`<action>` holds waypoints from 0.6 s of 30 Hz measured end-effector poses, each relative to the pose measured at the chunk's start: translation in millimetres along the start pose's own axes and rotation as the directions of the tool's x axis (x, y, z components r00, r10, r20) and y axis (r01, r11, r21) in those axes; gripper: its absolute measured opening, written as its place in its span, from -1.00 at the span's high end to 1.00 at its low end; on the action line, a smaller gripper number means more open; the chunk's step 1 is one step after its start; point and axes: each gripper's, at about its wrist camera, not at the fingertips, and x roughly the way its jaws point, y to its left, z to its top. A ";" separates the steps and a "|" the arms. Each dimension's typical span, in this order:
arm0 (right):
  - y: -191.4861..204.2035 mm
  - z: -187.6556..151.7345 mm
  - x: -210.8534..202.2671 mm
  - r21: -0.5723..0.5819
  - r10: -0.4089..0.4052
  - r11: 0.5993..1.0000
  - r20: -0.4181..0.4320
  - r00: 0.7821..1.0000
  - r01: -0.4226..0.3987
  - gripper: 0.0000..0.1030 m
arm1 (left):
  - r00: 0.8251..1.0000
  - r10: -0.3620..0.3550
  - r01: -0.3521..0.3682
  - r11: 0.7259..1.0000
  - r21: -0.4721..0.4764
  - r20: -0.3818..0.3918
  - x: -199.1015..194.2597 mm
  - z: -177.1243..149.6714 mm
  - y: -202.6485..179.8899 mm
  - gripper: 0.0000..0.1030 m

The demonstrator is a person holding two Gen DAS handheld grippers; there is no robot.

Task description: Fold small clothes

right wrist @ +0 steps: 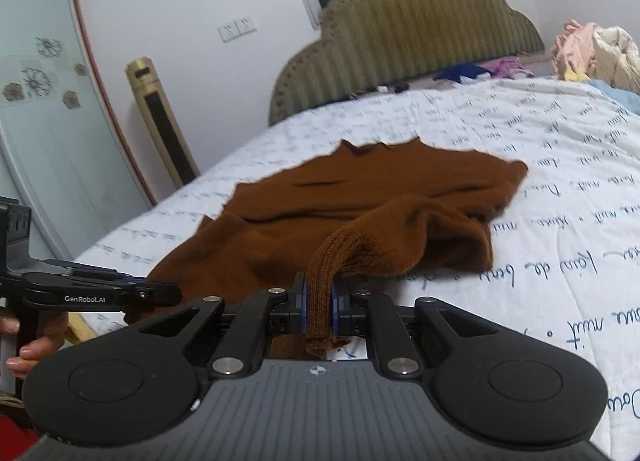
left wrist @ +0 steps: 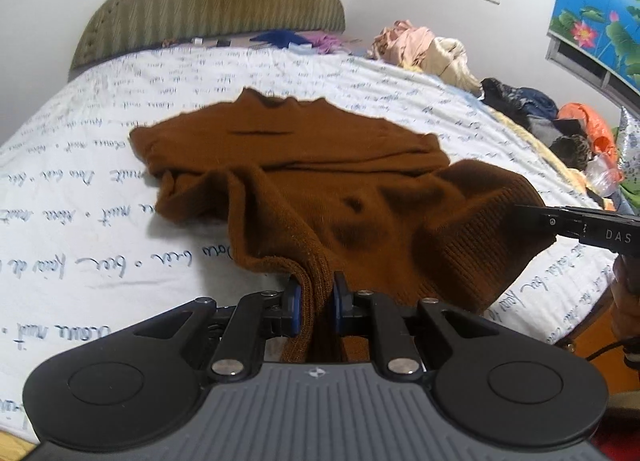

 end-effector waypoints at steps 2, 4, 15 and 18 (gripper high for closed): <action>2.1 3.7 -8.0 -0.007 0.018 1.000 0.010 1.000 -0.018 0.69 | 1.000 -0.011 0.011 1.000 0.009 0.020 -12.2 0.6 2.0 0.72; 3.5 7.4 -17.0 -0.012 0.034 0.999 0.023 0.999 -0.034 0.69 | 0.999 -0.030 0.030 1.000 0.004 0.034 -24.4 2.2 6.0 0.72; -2.5 19.8 -30.1 0.024 0.059 0.998 0.067 0.996 -0.060 0.69 | 0.998 -0.004 0.006 1.000 -0.027 0.067 -32.1 26.9 14.0 0.72; -7.5 23.5 -17.9 0.046 0.035 0.998 0.065 0.997 -0.038 0.69 | 0.997 0.051 -0.052 0.999 0.003 0.052 -15.2 40.4 4.7 0.72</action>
